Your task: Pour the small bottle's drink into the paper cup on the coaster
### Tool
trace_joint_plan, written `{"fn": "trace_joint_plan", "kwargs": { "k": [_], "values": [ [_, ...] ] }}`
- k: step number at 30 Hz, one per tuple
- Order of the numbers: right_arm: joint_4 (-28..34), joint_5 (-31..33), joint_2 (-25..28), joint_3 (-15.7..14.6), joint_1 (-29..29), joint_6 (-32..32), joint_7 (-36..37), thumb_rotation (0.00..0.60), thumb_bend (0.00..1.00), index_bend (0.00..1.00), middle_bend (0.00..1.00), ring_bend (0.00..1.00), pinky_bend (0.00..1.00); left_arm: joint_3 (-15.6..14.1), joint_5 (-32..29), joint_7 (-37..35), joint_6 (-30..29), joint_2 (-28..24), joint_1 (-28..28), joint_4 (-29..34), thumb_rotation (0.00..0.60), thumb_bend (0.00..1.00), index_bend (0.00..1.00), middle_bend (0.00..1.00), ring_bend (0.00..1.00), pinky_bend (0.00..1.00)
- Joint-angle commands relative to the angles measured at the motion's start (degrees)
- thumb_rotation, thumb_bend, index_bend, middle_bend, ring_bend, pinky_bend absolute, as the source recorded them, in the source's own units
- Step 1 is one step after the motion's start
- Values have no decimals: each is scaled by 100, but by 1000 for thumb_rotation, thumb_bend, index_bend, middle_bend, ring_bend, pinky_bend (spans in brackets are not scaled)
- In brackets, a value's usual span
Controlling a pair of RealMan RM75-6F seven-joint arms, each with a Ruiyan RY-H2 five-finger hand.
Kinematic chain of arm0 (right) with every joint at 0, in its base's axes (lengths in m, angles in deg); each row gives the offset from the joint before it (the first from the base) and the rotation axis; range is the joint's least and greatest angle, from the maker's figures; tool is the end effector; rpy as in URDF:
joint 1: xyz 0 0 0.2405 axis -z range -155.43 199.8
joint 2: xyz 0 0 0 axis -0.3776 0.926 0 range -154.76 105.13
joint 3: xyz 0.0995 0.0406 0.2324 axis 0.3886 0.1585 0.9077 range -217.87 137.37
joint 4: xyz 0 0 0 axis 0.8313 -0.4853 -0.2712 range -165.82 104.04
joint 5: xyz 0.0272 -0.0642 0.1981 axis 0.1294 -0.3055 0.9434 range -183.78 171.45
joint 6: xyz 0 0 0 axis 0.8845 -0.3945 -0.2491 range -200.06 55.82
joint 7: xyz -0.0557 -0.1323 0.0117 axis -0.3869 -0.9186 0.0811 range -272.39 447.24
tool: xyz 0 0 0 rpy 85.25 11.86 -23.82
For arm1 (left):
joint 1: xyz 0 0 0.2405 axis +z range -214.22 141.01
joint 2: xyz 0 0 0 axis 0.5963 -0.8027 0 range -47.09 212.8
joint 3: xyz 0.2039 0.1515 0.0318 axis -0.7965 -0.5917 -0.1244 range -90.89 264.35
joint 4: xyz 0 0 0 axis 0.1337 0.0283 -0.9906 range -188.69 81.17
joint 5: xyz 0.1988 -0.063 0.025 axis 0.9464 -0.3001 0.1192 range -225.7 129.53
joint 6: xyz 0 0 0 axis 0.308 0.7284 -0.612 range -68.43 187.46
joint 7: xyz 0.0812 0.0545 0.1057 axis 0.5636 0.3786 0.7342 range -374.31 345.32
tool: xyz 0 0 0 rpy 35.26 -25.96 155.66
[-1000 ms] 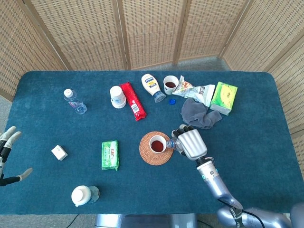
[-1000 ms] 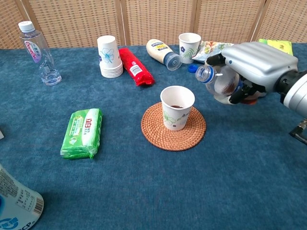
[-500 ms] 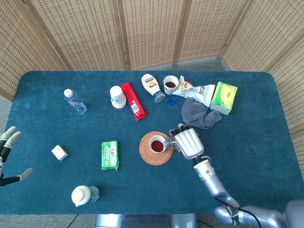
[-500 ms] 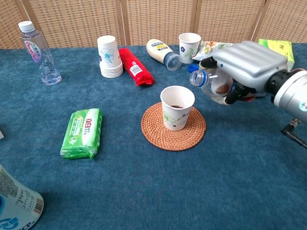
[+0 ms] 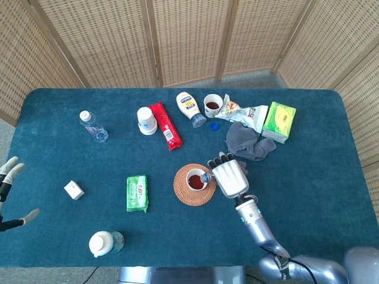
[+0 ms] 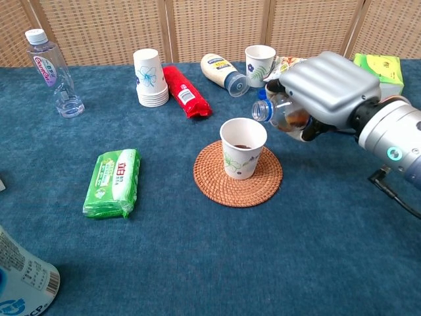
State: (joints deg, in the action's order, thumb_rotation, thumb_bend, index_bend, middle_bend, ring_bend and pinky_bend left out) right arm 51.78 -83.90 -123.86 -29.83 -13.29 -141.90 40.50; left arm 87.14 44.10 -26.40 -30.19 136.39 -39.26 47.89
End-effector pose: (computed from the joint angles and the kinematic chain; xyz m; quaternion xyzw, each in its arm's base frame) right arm -0.1245 -0.3046 -0.0325 0.7517 -0.1619 0.3663 0.5240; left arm -0.2817 0.1586 0.1999 -0.5750 -0.4204 -0.4597 0.5303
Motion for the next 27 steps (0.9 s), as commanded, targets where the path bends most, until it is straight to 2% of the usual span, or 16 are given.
{"fn": "trace_joint_plan", "kwargs": {
  "k": [1,15,27],
  "values": [
    [3,82,-44,11,-23,-8,-151,600,800,402,535,295,725,1,-3,-3,6,-1,-3,-1,600,115,0,0,0,0],
    [124,332,-109,8,-183,105,-887,600,794,401,535,295,725,1,-3,-45,4,-17,-7,-1,600,116,0,0,0,0],
    [31,307,-162,-65,-290,13,-1393,600,790,401,535,295,725,11,-23,-67,-19,-25,4,-13,600,115,0,0,0,0]
  ]
}}
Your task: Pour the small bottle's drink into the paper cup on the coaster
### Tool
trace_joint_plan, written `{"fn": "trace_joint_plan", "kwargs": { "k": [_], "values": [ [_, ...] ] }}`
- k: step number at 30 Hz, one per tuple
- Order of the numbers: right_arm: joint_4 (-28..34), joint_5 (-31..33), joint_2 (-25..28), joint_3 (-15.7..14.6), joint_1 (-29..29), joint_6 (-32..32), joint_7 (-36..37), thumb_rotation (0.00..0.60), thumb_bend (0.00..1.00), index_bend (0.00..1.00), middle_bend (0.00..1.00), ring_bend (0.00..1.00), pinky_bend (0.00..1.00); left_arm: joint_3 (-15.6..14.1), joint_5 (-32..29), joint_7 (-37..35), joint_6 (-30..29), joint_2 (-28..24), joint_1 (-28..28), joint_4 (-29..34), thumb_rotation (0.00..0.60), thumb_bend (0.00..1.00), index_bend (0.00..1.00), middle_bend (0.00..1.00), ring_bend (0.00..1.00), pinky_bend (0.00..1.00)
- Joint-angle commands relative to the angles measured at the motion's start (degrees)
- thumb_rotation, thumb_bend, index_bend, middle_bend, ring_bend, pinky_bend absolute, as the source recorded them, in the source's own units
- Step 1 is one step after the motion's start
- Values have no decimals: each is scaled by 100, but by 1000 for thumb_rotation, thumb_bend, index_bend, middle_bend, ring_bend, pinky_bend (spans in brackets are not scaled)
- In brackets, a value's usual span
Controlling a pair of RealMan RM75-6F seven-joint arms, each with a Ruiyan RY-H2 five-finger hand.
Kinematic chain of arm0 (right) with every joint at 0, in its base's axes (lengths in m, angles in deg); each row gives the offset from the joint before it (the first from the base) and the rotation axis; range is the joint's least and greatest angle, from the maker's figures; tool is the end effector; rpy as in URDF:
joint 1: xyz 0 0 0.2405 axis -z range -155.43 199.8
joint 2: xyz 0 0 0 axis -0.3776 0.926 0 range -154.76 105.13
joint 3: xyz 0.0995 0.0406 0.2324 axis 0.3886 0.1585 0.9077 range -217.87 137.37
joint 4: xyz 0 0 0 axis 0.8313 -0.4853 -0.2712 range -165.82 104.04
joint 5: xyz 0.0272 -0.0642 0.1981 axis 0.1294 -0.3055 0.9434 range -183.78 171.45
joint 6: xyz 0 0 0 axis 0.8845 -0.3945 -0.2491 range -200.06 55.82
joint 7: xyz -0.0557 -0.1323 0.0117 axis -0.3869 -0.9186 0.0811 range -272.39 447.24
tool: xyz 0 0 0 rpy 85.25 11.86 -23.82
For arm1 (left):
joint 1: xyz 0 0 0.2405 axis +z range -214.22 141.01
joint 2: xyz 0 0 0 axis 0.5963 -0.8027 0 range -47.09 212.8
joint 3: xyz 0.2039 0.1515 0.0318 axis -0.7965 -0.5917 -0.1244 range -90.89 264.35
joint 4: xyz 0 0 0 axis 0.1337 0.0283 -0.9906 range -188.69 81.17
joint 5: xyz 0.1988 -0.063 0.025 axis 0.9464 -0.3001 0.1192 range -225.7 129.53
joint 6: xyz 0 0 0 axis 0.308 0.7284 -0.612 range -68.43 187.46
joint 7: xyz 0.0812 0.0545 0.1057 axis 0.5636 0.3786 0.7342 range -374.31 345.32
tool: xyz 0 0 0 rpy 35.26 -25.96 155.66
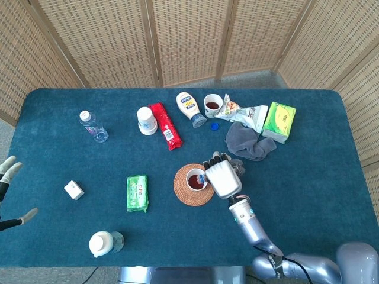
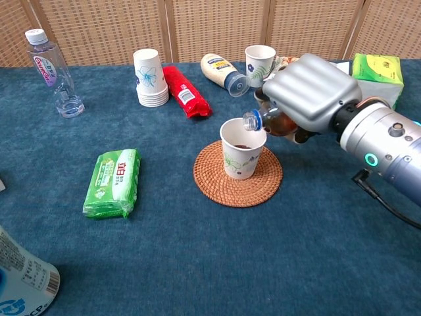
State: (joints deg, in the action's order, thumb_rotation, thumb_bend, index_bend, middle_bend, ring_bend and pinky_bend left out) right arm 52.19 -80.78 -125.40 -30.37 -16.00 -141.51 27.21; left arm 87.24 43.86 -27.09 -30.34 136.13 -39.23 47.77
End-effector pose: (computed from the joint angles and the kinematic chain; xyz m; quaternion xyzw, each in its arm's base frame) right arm -0.1103 -0.3053 -0.0433 0.7729 -0.0884 0.3105 0.5463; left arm -0.2826 0.1588 0.2022 -0.5719 -0.4215 -0.4618 0.5310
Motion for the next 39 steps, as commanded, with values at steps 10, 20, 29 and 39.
{"fn": "trace_joint_plan", "kwargs": {
  "k": [10,20,29,39],
  "values": [
    [-111,-55,-58,-33,-80,-133,-346,600,790,400,535,295,725,4,6,0,-24,1,10,-3,600,114,0,0,0,0],
    [-306,-210,-116,-98,-103,-249,-482,600,789,400,535,295,725,8,3,1,-30,1,14,-3,600,115,0,0,0,0],
    [-425,-307,-137,-152,-142,-243,-669,600,788,397,535,295,726,7,10,7,-36,0,16,1,600,115,0,0,0,0],
    [-534,-399,-123,-178,-146,-259,-691,600,788,395,536,295,726,9,8,-19,-25,-4,10,-7,600,115,0,0,0,0]
  ]
}}
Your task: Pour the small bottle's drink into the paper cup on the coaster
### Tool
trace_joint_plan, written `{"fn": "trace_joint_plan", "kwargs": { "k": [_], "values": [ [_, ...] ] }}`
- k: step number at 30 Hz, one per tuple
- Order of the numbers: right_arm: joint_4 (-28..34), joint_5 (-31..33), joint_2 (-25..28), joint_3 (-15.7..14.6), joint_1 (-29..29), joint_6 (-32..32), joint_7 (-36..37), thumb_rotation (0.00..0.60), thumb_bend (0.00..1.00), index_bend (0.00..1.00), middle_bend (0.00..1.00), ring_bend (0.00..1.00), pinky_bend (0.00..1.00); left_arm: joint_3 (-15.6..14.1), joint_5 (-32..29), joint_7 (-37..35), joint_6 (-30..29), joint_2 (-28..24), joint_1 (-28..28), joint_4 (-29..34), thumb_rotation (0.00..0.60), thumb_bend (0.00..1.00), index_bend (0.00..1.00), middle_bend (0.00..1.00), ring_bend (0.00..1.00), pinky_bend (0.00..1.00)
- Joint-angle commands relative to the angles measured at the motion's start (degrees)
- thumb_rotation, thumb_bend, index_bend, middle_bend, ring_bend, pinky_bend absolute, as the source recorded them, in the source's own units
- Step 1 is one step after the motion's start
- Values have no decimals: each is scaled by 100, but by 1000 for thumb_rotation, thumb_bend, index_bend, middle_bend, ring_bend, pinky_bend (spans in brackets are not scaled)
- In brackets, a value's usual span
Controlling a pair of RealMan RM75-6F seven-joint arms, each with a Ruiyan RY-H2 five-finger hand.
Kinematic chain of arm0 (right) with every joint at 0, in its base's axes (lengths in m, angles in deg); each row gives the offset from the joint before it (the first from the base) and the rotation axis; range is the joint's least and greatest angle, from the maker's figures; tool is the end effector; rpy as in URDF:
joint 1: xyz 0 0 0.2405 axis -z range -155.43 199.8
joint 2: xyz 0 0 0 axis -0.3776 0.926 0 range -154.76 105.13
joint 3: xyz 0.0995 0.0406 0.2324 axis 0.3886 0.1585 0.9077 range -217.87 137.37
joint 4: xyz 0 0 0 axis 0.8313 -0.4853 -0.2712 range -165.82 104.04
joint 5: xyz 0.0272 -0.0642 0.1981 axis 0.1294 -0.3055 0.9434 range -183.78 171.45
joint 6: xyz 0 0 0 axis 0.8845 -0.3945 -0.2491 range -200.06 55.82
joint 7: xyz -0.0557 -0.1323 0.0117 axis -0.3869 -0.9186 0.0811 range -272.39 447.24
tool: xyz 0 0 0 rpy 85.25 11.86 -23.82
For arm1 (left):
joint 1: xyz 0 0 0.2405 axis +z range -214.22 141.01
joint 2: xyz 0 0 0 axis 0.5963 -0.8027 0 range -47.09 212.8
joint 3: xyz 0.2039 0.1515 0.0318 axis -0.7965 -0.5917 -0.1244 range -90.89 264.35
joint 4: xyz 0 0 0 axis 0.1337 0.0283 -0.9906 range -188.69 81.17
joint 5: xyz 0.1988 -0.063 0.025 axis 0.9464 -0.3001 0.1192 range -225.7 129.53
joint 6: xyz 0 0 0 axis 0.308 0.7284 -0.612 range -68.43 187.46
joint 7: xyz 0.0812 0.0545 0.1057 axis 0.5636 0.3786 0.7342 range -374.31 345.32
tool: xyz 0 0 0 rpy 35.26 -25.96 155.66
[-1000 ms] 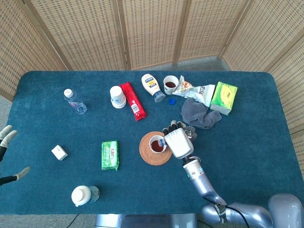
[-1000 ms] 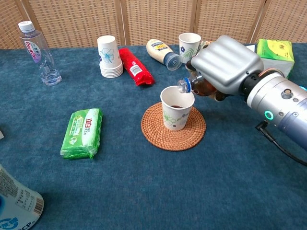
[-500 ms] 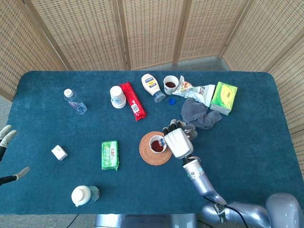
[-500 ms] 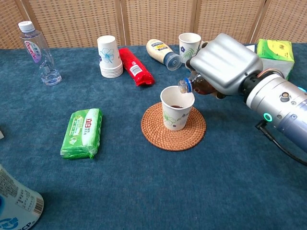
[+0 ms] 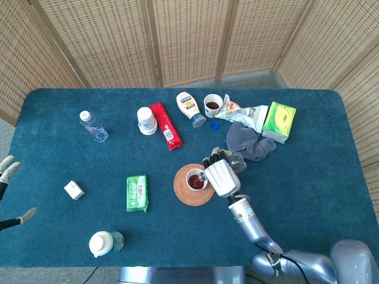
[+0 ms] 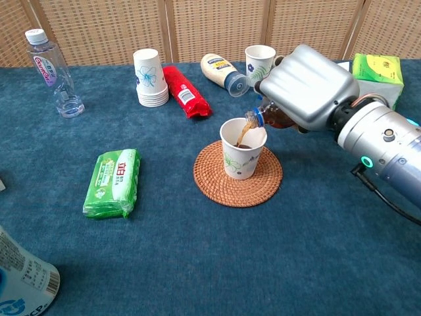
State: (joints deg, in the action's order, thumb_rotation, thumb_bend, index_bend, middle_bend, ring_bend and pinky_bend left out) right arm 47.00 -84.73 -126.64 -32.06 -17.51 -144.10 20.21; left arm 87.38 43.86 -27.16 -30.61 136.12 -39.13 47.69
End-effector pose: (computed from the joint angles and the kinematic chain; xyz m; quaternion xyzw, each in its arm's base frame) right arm -0.1111 -0.3099 -0.0452 0.7666 0.0179 0.2771 0.5790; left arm -0.2826 0.1588 0.2032 -0.5706 -0.4196 -0.4636 0.5324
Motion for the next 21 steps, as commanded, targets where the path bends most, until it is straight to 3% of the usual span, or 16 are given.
{"fn": "trace_joint_plan", "kwargs": {
  "k": [1,10,21],
  "values": [
    [-22,-1,0,-6,8,1,20,600,788,394,537,295,726,-5,11,-11,-1,-4,1,0,600,115,0,0,0,0],
    [-89,-19,-9,8,46,-14,182,600,786,395,537,295,725,-2,0,11,21,-1,-9,5,600,114,0,0,0,0],
    [312,363,-61,248,300,-109,1192,600,780,397,537,295,726,-3,-9,19,38,0,-15,10,600,114,0,0,0,0]
  ]
}}
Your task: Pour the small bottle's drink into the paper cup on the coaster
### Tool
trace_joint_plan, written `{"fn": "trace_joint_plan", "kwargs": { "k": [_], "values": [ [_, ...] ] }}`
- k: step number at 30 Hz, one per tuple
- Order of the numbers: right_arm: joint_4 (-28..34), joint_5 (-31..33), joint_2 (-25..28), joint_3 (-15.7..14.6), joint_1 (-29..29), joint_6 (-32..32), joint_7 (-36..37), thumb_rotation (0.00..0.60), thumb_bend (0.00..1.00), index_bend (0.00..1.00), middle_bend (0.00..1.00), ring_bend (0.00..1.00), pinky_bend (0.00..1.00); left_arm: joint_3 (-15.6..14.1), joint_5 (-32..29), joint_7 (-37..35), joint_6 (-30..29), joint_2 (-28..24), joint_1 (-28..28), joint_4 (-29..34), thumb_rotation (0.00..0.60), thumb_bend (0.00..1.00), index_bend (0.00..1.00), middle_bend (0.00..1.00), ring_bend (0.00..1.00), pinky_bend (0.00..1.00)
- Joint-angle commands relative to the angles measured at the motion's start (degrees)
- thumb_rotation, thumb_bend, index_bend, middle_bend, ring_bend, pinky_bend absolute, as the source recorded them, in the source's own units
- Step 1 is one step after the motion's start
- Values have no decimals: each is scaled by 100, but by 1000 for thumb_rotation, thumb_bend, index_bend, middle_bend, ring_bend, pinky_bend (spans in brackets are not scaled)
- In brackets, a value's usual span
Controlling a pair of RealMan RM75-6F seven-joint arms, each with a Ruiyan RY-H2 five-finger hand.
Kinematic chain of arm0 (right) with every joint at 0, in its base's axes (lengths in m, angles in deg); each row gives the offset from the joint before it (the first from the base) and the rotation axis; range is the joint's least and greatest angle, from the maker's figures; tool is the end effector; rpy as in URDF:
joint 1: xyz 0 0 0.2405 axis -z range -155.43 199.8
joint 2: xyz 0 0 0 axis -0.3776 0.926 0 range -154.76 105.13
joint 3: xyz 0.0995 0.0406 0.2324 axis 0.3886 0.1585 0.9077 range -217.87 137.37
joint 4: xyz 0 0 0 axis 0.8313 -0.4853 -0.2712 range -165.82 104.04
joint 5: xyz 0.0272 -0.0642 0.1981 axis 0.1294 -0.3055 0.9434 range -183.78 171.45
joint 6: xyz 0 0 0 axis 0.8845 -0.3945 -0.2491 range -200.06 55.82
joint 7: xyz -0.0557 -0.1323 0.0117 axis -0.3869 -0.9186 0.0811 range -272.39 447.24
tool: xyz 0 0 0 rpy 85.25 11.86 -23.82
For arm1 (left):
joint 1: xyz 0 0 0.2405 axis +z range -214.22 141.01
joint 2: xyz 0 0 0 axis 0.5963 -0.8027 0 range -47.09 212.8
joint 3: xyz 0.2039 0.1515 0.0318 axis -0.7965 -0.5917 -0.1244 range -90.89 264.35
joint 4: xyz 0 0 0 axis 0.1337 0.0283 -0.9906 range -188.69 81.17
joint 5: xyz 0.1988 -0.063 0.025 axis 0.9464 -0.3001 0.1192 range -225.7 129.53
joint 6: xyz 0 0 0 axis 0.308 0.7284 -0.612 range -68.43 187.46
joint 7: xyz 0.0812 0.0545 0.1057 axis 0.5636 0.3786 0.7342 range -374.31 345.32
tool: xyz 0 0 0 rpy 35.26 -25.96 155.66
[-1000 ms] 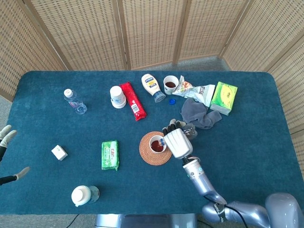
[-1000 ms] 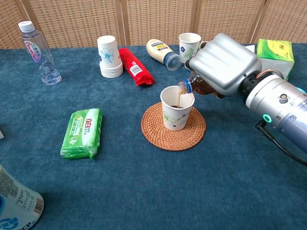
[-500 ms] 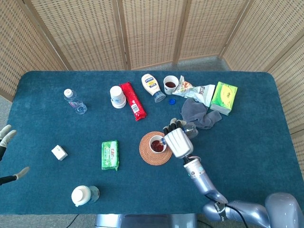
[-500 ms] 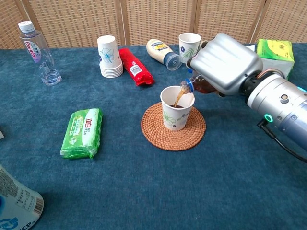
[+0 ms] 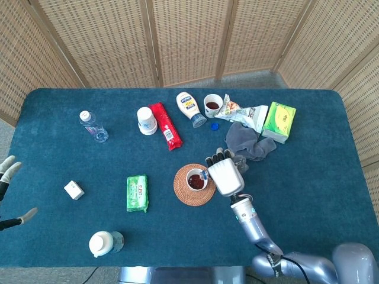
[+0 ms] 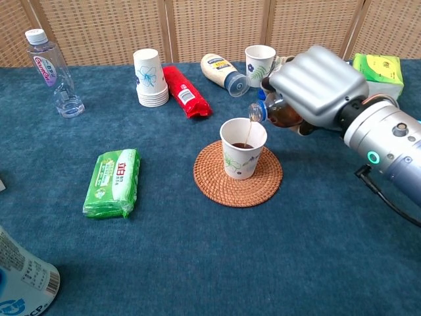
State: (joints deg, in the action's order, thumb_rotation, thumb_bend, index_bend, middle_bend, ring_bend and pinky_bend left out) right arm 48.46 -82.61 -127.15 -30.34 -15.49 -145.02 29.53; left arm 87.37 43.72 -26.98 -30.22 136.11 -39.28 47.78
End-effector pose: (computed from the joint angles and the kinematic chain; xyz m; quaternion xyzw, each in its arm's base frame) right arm -0.1161 -0.3088 -0.0413 0.7502 -0.0865 0.3239 0.5698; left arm -0.2827 0.1596 0.2024 -0.5719 -0.4210 -0.4612 0.5320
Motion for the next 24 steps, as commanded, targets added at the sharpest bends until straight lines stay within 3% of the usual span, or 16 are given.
{"fn": "trace_joint_plan", "kwargs": {
  "k": [1,10,19,24],
  "values": [
    [185,164,-10,74,123,-26,351,600,779,398,537,295,726,-6,13,3,0,1,0,3,600,115,0,0,0,0],
    [340,127,48,196,299,-228,1293,600,783,405,542,295,726,-8,-7,31,20,6,-2,6,600,114,0,0,0,0],
    [776,169,470,399,674,-548,2520,600,784,404,542,295,726,8,-58,66,22,12,1,23,600,115,0,0,0,0],
    [954,212,724,517,975,-749,3576,600,787,411,542,295,726,-15,-9,76,12,10,11,37,600,115,0,0,0,0]
  ]
}}
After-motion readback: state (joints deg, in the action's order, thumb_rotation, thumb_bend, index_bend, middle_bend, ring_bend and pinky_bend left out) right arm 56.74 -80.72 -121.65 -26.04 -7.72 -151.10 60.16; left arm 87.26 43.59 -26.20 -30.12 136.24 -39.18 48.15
